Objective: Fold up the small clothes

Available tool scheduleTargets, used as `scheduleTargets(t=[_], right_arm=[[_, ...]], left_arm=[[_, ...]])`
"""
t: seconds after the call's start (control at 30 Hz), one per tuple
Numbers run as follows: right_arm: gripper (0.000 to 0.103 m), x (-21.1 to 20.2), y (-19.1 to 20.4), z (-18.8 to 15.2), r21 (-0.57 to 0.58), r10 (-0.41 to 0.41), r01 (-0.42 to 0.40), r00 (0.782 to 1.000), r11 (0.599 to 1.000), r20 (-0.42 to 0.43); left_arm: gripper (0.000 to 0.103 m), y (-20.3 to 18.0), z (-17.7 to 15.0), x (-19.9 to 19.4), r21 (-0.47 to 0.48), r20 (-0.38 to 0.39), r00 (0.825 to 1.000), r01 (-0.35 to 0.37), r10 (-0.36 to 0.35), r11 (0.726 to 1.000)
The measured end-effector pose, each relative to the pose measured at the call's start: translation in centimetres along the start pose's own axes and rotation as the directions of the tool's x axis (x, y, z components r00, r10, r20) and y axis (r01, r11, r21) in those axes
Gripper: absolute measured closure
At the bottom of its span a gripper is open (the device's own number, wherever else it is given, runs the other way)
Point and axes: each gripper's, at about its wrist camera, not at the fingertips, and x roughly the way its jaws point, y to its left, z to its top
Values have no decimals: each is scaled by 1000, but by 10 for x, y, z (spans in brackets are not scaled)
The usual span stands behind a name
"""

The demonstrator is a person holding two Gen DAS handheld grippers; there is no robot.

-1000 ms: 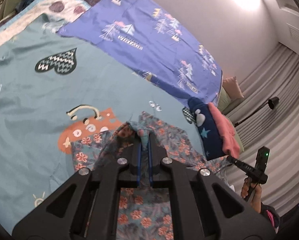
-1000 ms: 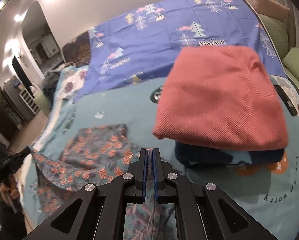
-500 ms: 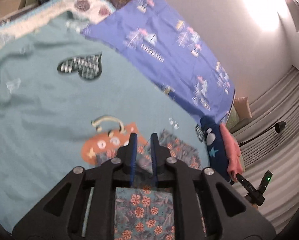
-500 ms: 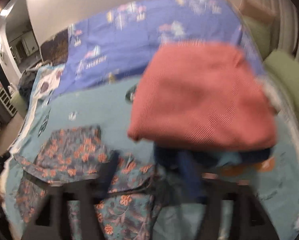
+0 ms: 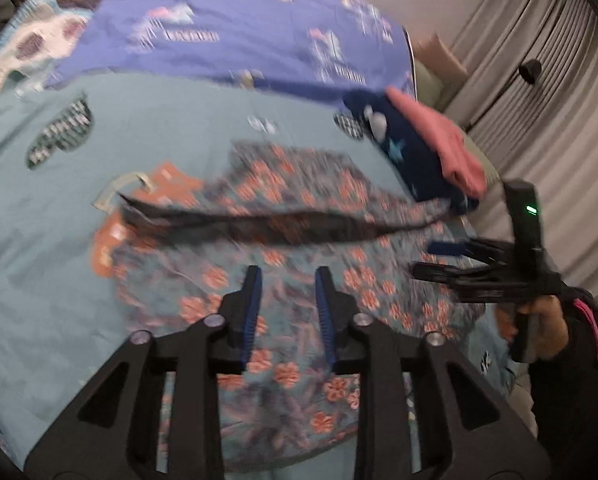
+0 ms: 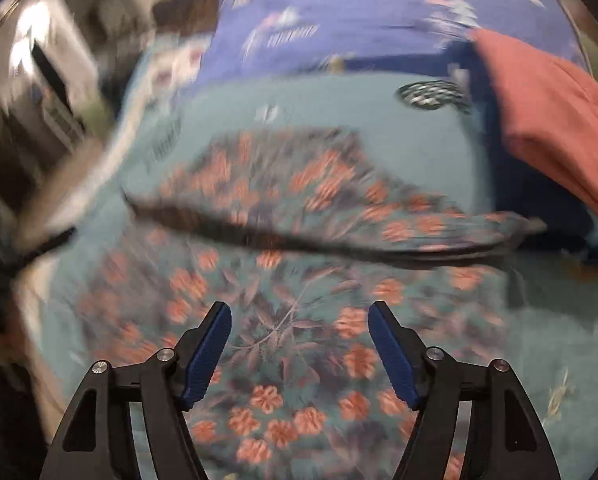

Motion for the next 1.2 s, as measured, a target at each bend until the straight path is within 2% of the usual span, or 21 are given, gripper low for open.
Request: scheduleTargets(t=[0.07,0.13,0.17,0.2,0.27,0.3,0.37,0.47,0.57,0.67,0.73,0.77,0.83,0.97,1.03,1.07,1.13,1.2], right_arm=[[31,22,5,11,5,-7,7,999,1000,-40],[31,38,9,31,7,-86,86,996,996,-17],[31,45,10,43,4,-162,162,987,987,-4],[31,51,10,57,7,-251,251,968,968,10],[31,50,5,78,42,-307,305,951,951,41],[32,41,-4,87,85,-318,312,945,946,70],[32,18,-21,93,175,-299,274,945,946,135],[30,-15,-52,85,243,-271,222,944,944,189],[30,-33,-72,60,222,-259,221,952,950,161],[30,-42,-84,16,194,-234,206,963,959,135],[29,-51,-88,-15,166,-254,233,960,958,119],[29,-52,-88,-36,141,-318,301,942,943,110],[29,-53,-91,-58,108,-362,352,927,930,97],[29,-63,-98,-110,145,-344,331,936,932,72],[28,-71,-99,-126,168,-327,311,942,935,76],[28,-74,-97,-130,172,-325,309,942,936,80],[28,-80,-90,-140,170,-349,329,931,929,108],[28,-82,-65,-138,91,-394,384,906,919,153]], left_arm=[[72,3,-3,7,-34,-1,1000,5,-5,999],[72,10,-6,9,-82,13,999,33,-32,996],[72,13,-8,9,-103,15,999,42,-41,994],[72,17,-10,7,-125,11,999,35,-34,991],[72,25,-15,1,-134,8,1000,5,-4,991],[72,30,-16,-4,-131,14,1000,-8,10,991],[72,43,-22,-25,-132,60,998,-27,35,991],[72,71,-32,-57,-213,136,989,-26,56,977],[72,93,-48,-72,-274,137,988,-33,73,961],[68,101,-66,-68,-297,86,994,-33,61,954],[48,101,-82,-63,-316,45,997,-44,61,948],[47,101,-89,-60,-325,29,998,-45,57,945],[47,100,-101,-56,-338,15,1000,-10,16,941],[46,95,-116,-47,-391,-18,998,46,-58,919],[41,91,-123,-44,-401,-16,996,70,-83,914],[40,90,-125,-42,-403,-20,997,55,-69,913],[39,89,-130,-38,-417,-41,999,-38,23,908],[39,87,-132,-40,-432,-21,996,-85,84,898]])
